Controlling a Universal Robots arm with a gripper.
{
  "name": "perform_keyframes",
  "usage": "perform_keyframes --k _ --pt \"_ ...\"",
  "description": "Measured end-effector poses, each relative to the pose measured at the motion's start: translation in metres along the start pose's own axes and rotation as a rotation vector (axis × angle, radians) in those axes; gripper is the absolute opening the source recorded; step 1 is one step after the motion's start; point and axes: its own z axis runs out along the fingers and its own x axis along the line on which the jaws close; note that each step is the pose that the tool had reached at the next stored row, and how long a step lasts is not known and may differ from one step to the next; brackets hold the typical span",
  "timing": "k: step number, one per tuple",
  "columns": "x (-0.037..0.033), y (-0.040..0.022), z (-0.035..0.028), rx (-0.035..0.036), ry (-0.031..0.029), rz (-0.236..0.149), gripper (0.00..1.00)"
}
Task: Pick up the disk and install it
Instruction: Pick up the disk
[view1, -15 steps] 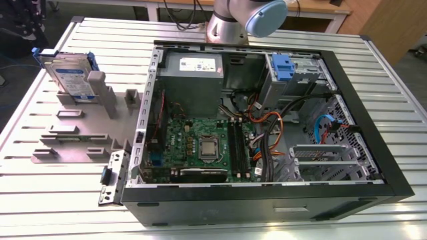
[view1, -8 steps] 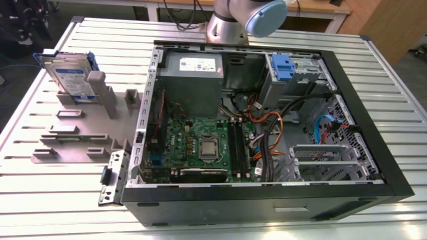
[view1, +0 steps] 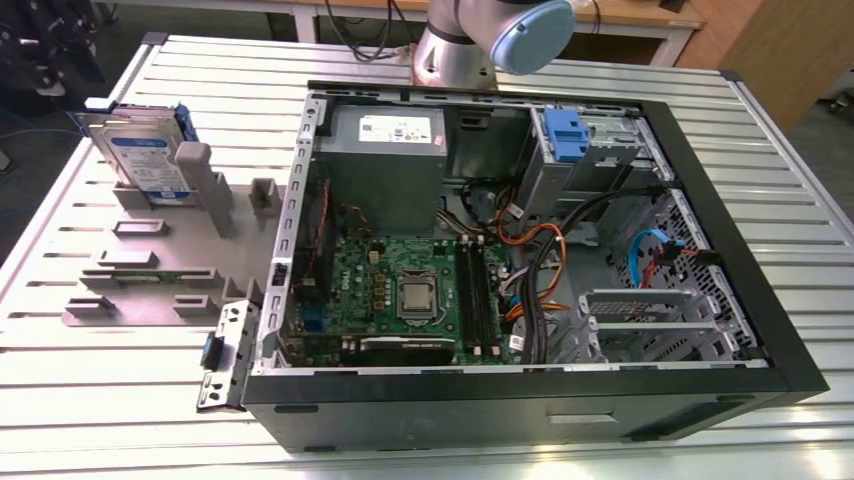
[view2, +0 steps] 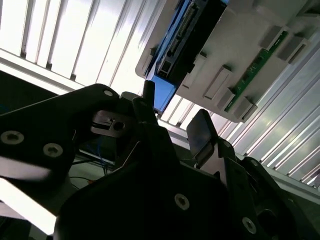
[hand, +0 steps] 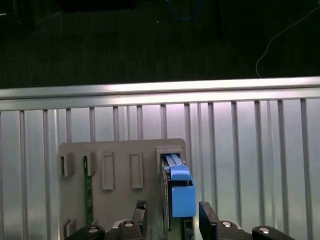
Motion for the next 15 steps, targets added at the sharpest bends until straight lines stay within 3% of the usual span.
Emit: perform_keyframes --k 4,5,15 --pt "0.0000 0.0002 0.0027 0.0000 -0.0001 -0.005 0.54" --pt "0.0000 0.0002 0.0038 0.0000 -0.0001 -0.006 0.60" --pt "-0.0026 0.0004 0.0136 0.0001 -0.0001 -0.022 0.60"
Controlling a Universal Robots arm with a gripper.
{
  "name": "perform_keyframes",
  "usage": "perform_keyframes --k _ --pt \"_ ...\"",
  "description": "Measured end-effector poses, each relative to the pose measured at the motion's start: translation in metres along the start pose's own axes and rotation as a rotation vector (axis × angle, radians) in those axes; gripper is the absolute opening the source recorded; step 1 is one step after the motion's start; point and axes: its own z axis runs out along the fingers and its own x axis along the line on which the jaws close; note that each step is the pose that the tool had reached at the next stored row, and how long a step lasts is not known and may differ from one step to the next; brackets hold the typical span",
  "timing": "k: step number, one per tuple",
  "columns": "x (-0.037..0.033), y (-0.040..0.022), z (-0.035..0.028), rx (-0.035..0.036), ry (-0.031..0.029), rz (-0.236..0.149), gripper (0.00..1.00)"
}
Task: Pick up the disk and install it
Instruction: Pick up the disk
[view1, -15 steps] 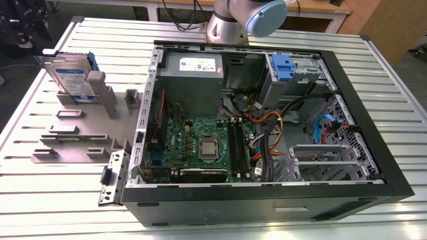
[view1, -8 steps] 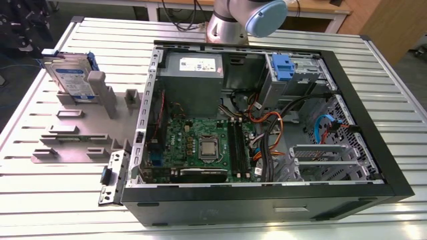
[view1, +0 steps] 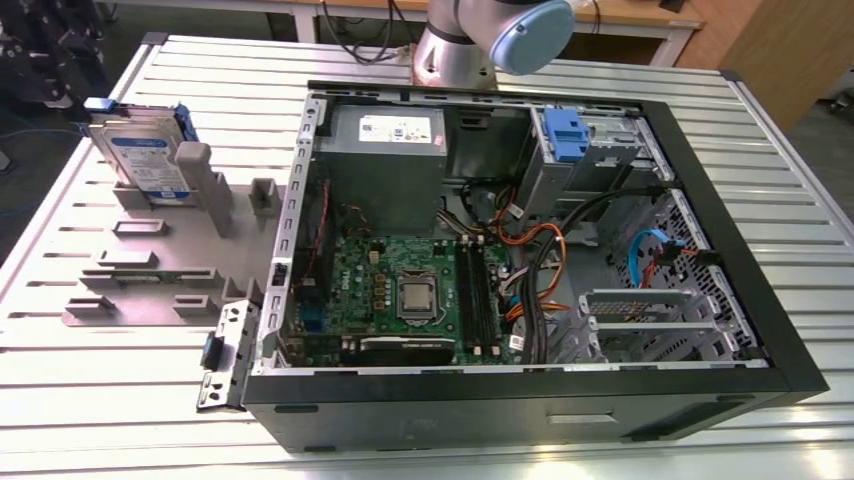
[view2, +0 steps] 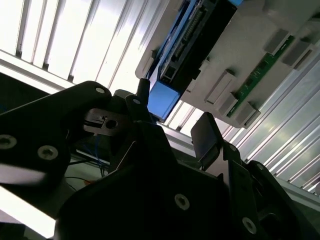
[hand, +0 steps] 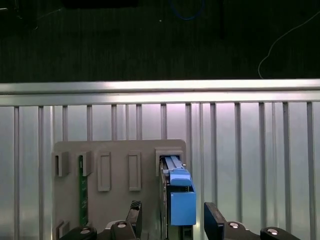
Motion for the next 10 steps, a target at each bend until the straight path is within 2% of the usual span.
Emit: perform_keyframes --k 10 --pt "-0.0019 0.0010 0.0090 -0.0002 -0.0001 -0.008 0.60"
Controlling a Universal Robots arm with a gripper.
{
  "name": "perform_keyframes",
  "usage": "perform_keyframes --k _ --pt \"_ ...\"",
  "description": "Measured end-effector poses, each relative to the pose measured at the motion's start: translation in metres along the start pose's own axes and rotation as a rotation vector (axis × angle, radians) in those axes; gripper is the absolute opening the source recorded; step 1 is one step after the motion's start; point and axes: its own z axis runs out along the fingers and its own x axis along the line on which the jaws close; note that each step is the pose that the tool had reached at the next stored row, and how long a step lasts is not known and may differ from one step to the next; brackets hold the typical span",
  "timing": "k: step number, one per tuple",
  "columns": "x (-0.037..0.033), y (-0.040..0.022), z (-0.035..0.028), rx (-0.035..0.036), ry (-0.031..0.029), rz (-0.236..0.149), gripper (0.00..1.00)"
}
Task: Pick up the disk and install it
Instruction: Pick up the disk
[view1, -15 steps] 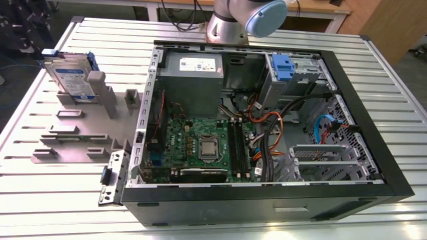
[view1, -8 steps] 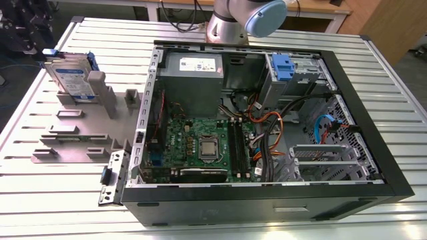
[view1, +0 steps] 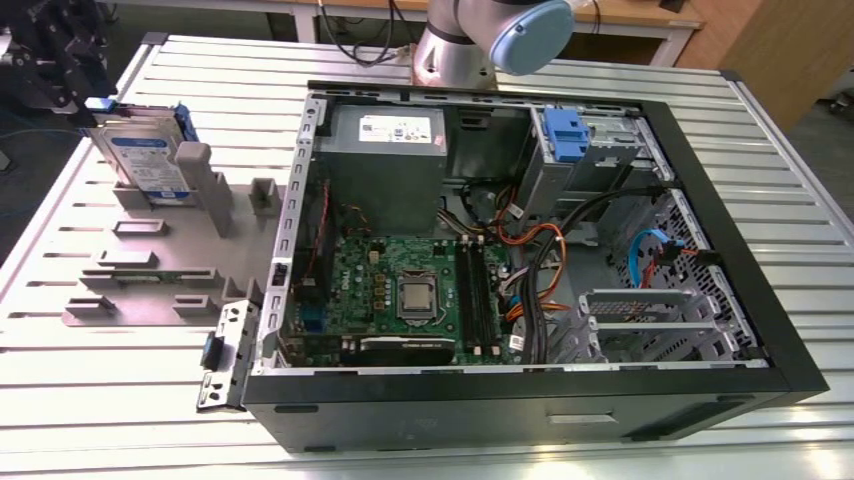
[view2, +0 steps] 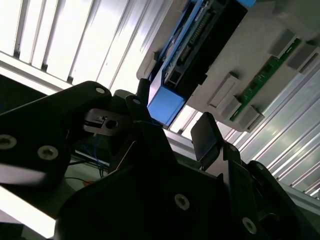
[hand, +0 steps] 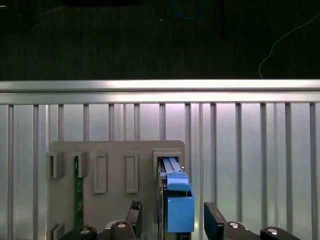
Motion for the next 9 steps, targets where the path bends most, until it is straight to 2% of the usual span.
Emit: perform_keyframes --k 5,9 --pt "-0.0001 0.0003 0.0049 0.0000 0.0000 -0.001 0.60" --pt "-0.0001 0.0006 0.0056 0.0005 0.0000 -0.001 0.60"
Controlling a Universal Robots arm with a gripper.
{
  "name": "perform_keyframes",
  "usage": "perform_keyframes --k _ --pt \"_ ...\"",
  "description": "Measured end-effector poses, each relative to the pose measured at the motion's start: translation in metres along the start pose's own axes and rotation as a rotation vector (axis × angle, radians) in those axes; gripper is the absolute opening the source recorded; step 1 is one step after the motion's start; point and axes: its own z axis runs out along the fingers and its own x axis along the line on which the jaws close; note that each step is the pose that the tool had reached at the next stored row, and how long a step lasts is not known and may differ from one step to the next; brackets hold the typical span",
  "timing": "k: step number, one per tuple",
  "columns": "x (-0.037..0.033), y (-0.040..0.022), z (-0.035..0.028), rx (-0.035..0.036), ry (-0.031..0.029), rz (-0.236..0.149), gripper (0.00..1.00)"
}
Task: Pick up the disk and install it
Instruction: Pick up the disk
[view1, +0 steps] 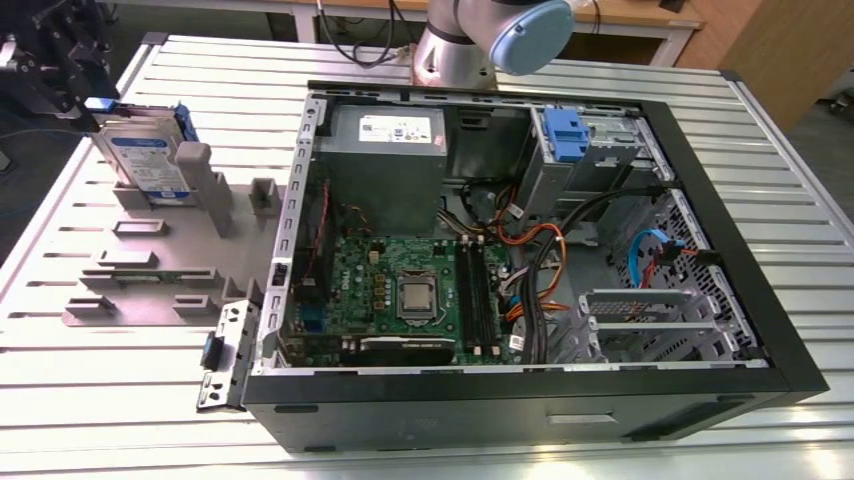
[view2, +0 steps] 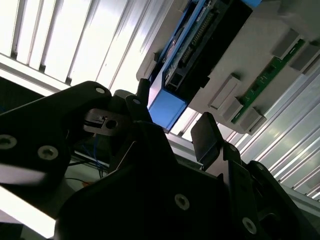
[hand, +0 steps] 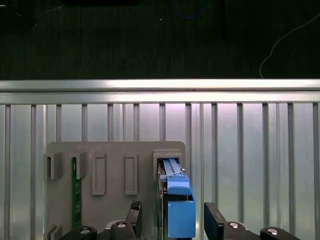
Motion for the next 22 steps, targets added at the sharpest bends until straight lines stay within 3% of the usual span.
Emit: perform_keyframes --k 10,15,22 --pt "-0.0034 0.0006 0.0031 0.0017 0.0024 0.000 0.60" --pt "-0.0057 0.0059 0.0099 0.0030 0.0040 -0.001 0.60" --pt "-0.0063 0.0061 0.0200 0.0031 0.0041 0.000 0.60"
